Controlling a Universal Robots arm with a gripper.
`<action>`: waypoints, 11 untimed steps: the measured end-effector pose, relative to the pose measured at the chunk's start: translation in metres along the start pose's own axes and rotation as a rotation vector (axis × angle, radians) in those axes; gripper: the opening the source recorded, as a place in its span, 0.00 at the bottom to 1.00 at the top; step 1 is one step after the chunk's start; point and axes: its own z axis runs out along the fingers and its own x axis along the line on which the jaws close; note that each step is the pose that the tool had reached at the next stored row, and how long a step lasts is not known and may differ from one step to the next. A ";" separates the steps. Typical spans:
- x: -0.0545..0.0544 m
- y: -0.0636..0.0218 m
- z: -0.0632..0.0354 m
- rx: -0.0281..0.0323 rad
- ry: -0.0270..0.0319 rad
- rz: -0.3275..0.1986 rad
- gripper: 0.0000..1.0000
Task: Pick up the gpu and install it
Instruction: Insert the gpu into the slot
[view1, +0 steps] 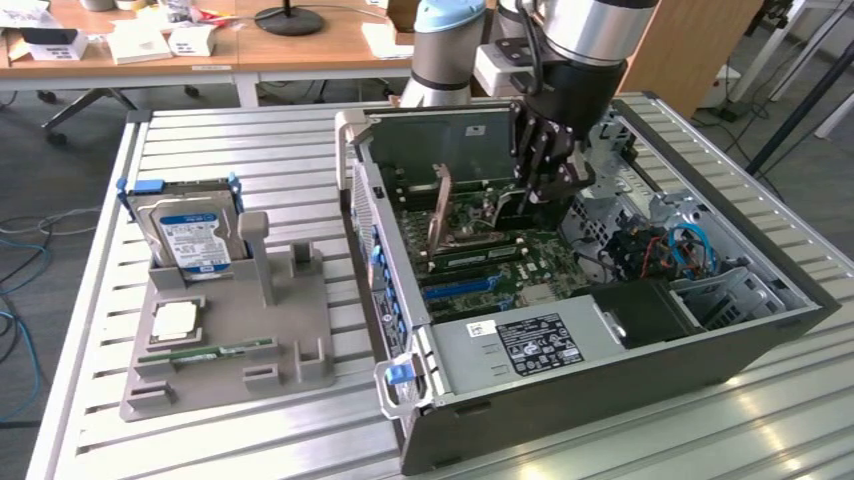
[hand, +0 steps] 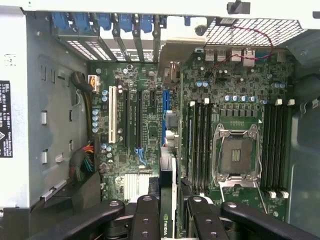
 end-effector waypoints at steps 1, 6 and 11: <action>0.000 0.0000 0.0018 0.0001 -0.0001 0.000 0.26; 0.000 0.0000 0.0106 0.0000 -0.0001 0.000 0.26; 0.000 0.0000 0.0178 0.0001 -0.0001 0.000 0.26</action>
